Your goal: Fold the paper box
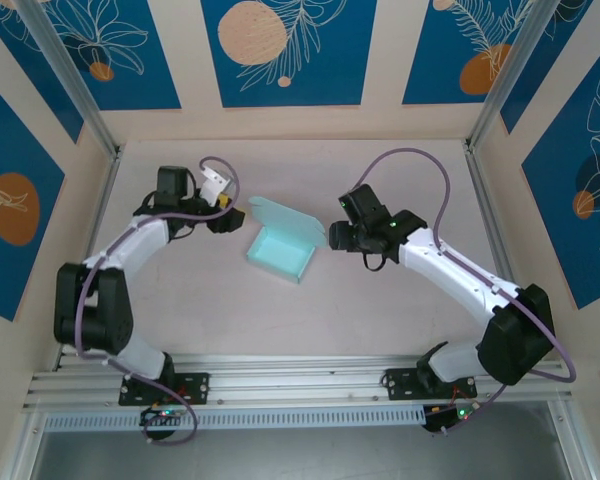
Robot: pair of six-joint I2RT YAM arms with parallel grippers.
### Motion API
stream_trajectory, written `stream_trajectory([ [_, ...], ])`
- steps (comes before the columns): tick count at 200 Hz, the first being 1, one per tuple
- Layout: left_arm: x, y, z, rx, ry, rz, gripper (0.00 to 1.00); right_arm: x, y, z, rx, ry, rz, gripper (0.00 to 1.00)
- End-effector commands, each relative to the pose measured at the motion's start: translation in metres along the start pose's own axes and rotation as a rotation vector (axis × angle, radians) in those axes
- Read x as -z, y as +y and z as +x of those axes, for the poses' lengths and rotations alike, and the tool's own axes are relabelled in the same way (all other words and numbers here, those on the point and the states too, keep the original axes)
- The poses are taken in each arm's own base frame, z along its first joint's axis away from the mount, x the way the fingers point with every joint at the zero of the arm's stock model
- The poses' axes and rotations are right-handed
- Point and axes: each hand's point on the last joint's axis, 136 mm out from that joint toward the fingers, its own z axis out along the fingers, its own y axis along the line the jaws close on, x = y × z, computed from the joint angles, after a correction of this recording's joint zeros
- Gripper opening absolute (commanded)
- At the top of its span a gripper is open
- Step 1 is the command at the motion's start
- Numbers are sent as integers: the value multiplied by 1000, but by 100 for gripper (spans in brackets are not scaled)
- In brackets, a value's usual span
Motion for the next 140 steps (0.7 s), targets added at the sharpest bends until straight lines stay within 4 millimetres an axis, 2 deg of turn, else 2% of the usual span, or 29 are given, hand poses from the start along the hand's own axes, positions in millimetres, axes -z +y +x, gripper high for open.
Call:
stream_trajectory([
  [1, -1, -21, -16, -156, -43, 205, 69, 12, 6, 7, 16, 13, -26, 60],
  [25, -8, -29, -26, -200, -91, 324, 69, 12, 20, 8, 40, 26, -76, 65],
  [58, -20, -38, -15, -239, -23, 392, 69, 7, 31, -1, 110, 39, -78, 67],
  [97, -34, -33, 1, -239, 50, 378, 66, -11, 39, -11, 195, 77, -41, 66],
  [140, -53, -31, 11, -247, 110, 365, 56, -34, 46, -17, 239, 114, -19, 58],
])
